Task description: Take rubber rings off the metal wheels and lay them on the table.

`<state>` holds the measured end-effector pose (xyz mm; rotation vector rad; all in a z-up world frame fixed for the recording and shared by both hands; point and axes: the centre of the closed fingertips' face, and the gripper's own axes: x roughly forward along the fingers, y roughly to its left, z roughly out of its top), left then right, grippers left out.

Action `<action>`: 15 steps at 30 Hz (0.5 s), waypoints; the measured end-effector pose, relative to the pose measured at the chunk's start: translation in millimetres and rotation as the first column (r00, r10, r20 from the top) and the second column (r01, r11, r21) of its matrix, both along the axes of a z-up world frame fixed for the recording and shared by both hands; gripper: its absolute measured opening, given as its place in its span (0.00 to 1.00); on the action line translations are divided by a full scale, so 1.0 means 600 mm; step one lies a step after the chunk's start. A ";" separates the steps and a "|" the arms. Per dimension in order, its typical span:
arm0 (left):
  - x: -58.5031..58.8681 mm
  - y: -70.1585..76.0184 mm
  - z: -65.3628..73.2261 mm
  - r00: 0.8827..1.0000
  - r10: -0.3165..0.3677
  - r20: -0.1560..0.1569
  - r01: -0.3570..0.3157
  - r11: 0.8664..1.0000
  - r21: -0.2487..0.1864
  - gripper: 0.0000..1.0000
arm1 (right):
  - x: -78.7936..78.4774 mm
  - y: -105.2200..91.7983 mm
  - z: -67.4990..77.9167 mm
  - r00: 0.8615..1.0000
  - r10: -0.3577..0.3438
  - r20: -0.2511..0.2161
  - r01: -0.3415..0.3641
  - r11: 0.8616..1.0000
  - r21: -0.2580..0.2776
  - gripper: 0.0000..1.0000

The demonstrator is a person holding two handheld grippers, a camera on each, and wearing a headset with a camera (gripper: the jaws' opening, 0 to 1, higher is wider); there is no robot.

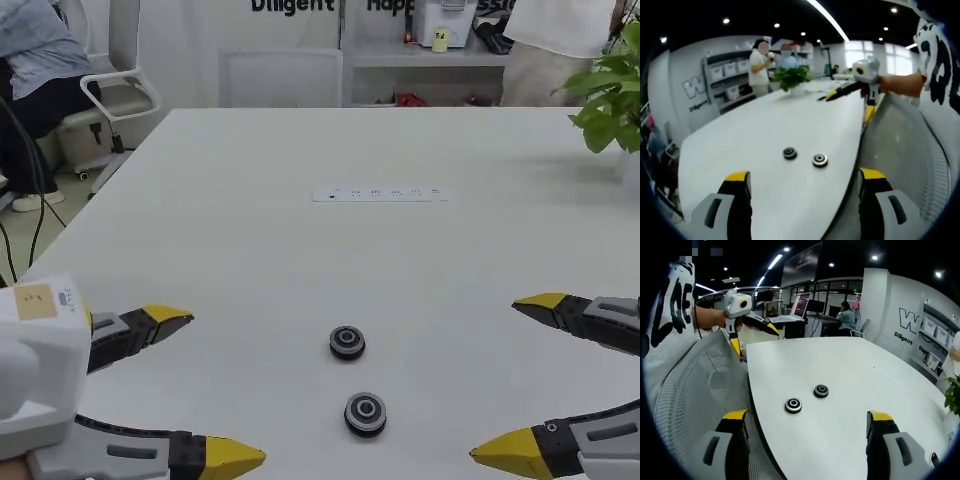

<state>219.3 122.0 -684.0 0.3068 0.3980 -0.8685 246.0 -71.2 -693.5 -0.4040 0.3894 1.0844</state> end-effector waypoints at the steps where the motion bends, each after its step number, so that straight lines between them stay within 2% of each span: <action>1: 0.000 0.000 0.000 1.000 0.000 -0.001 0.000 1.000 0.001 0.90 | -0.001 0.001 0.000 1.000 0.001 0.000 -0.001 1.000 0.001 0.94; 15: -0.007 -0.008 -0.013 1.000 -0.009 -0.016 0.009 1.000 0.007 0.90 | -0.006 -0.001 -0.006 1.000 0.001 -0.005 -0.001 1.000 -0.004 0.93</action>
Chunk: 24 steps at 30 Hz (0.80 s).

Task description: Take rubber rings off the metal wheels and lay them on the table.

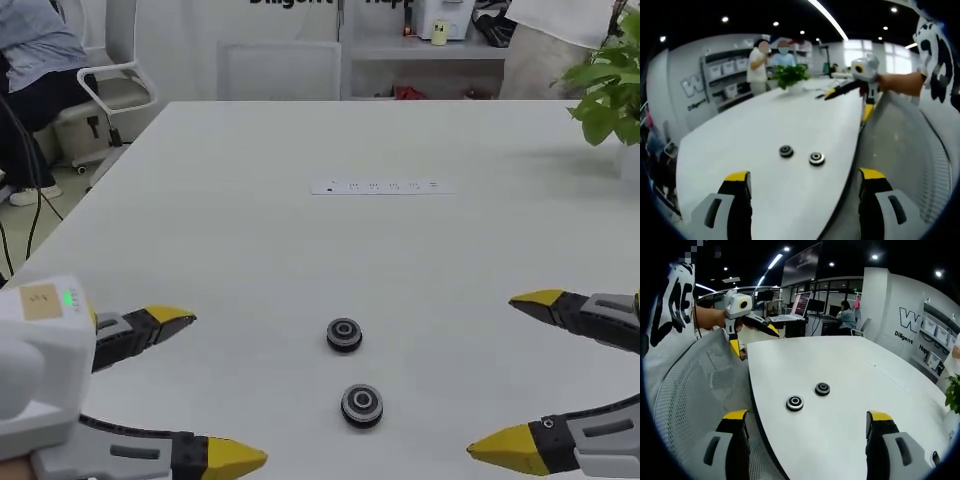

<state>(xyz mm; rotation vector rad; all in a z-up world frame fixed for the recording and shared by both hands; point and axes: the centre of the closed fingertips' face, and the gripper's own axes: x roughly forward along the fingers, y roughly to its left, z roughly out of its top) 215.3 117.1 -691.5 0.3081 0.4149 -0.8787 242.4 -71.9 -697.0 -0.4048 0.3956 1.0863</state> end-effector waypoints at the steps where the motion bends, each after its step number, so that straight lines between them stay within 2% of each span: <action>1: 0.000 0.000 0.000 1.000 -0.001 0.000 0.001 1.000 0.002 0.90 | -0.001 0.000 -0.001 1.000 0.001 -0.002 -0.001 1.000 -0.001 0.93; 24: 0.005 -0.007 -0.006 1.000 0.008 -0.007 -0.008 1.000 0.001 0.89 | -0.023 0.022 -0.013 0.998 0.053 -0.033 -0.053 0.999 -0.004 0.91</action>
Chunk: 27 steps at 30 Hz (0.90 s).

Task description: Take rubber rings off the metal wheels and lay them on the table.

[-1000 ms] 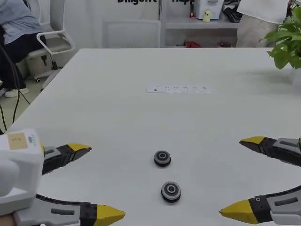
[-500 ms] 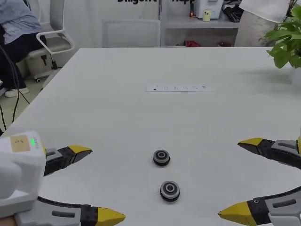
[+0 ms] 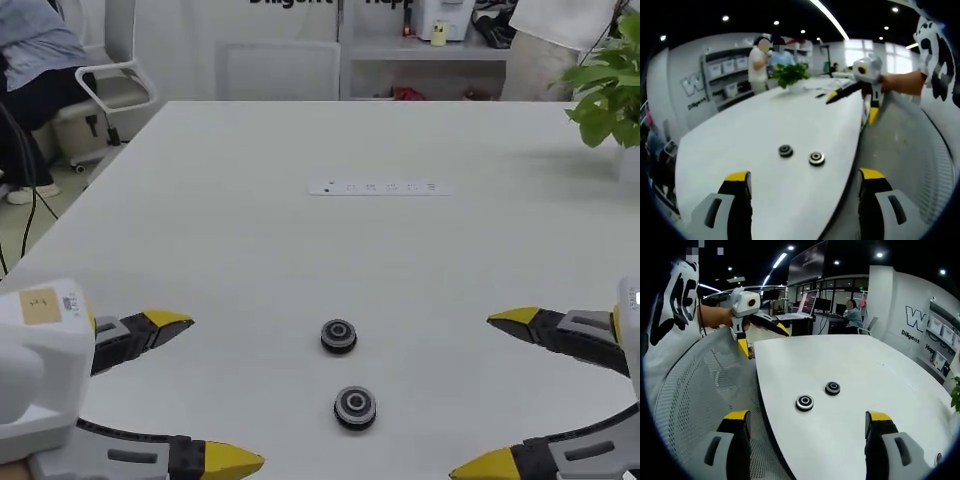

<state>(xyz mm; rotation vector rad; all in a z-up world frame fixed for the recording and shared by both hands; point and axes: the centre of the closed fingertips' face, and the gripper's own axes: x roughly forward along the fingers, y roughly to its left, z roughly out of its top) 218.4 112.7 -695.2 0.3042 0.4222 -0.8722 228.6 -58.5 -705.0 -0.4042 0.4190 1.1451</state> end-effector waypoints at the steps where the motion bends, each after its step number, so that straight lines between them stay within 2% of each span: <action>1: 0.000 -0.001 0.000 1.000 -0.001 0.000 0.001 1.000 -0.001 0.89 | 0.000 0.000 -0.001 1.000 0.002 -0.001 -0.002 1.000 -0.002 0.91; 15: 0.010 -0.006 -0.002 1.000 -0.005 0.000 0.005 1.000 -0.005 0.89 | 0.006 -0.004 -0.003 1.000 0.007 -0.005 -0.007 1.000 0.007 0.91; 20: 0.012 -0.005 -0.006 1.000 -0.011 -0.005 0.011 1.000 0.000 0.88 | 0.016 -0.008 0.008 1.000 -0.019 -0.021 0.020 0.998 0.058 0.91; 22: 0.013 -0.003 -0.007 1.000 -0.011 -0.008 0.011 1.000 0.001 0.88 | 0.018 -0.009 0.006 1.000 -0.021 -0.019 0.022 0.998 0.052 0.91; 25: 0.015 -0.003 -0.007 1.000 -0.014 -0.009 0.014 1.000 0.002 0.88 | 0.024 -0.007 0.001 1.000 -0.002 0.008 0.002 1.000 0.007 0.90; 27: 0.017 -0.002 -0.006 1.000 -0.017 -0.006 0.017 1.000 0.006 0.88 | 0.030 0.000 0.003 1.000 0.003 0.019 -0.003 1.000 0.003 0.90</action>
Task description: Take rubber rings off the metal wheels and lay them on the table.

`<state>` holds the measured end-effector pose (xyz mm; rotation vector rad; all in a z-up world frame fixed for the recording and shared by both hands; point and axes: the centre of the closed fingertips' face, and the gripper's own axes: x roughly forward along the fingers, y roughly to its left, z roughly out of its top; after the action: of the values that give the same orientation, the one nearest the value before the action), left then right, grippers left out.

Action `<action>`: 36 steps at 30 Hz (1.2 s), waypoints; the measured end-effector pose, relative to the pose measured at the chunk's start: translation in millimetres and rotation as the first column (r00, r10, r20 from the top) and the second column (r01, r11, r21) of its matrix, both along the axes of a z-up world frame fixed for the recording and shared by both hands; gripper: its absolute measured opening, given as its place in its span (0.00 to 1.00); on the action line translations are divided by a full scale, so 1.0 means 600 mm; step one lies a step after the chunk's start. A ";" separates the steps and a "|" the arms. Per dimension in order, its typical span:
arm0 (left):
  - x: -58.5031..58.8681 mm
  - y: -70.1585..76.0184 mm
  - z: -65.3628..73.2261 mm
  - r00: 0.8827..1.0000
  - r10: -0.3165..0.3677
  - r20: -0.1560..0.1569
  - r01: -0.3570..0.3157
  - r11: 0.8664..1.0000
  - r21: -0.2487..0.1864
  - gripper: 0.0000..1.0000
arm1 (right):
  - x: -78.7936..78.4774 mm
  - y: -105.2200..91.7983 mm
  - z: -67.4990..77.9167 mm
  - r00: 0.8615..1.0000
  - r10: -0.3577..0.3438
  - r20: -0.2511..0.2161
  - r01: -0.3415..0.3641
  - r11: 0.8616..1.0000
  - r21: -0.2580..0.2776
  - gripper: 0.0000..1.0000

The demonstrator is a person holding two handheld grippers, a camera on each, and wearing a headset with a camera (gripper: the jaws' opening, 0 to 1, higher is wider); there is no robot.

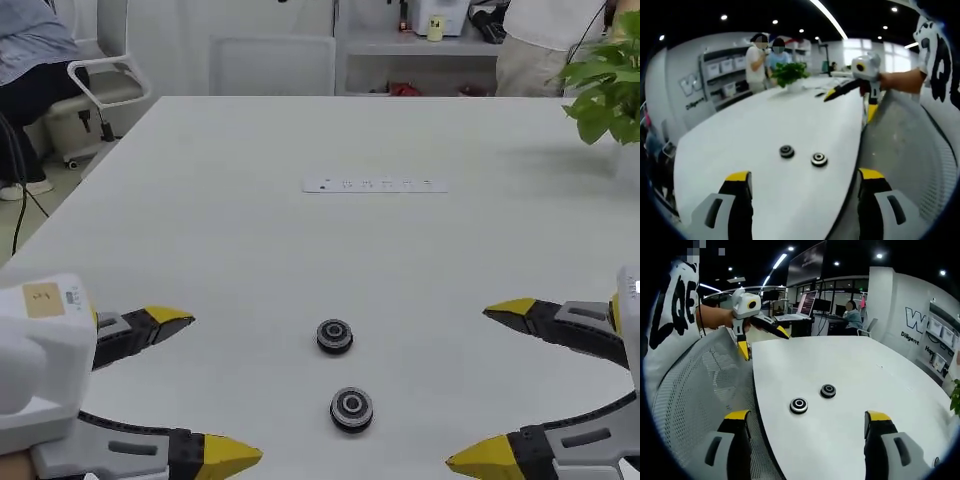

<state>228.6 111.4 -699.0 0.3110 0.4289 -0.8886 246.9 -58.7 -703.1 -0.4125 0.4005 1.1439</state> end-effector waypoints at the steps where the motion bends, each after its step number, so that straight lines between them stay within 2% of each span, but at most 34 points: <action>1: 0.002 0.001 0.001 1.000 -0.001 0.002 0.001 1.000 0.002 0.88 | 0.005 0.005 0.004 1.000 0.001 0.004 -0.001 1.000 0.008 0.90; 8: 0.016 0.008 0.010 1.000 -0.003 0.024 0.002 1.000 0.011 0.85 | 0.020 0.027 0.010 0.999 0.038 0.028 -0.038 0.999 -0.012 0.90; 13: 0.026 0.008 0.014 0.999 -0.007 0.035 0.007 1.000 0.015 0.85 | 0.030 0.030 0.014 0.997 0.058 0.045 -0.057 0.998 -0.021 0.88; 19: 0.033 -0.001 0.011 0.999 -0.026 0.039 0.026 0.999 0.020 0.83 | 0.037 0.034 0.019 0.997 0.069 0.043 -0.069 0.998 0.006 0.84; 23: 0.040 -0.007 0.005 0.999 -0.037 0.035 0.036 0.999 0.025 0.83 | 0.040 0.033 0.008 0.997 0.074 0.022 -0.074 0.997 -0.009 0.81; 30: 0.050 -0.012 -0.001 0.998 -0.055 0.036 0.053 0.998 0.045 0.82 | 0.042 0.039 0.003 0.994 0.104 0.030 -0.103 0.995 -0.013 0.78; 36: 0.055 -0.019 -0.007 0.997 -0.073 0.032 0.070 0.996 0.061 0.81 | 0.050 0.039 -0.016 0.993 0.115 -0.002 -0.115 0.993 -0.035 0.76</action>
<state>261.7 100.3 -703.4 0.3983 0.4149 -0.9401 276.7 -35.1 -712.6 -0.4707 0.4014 1.2503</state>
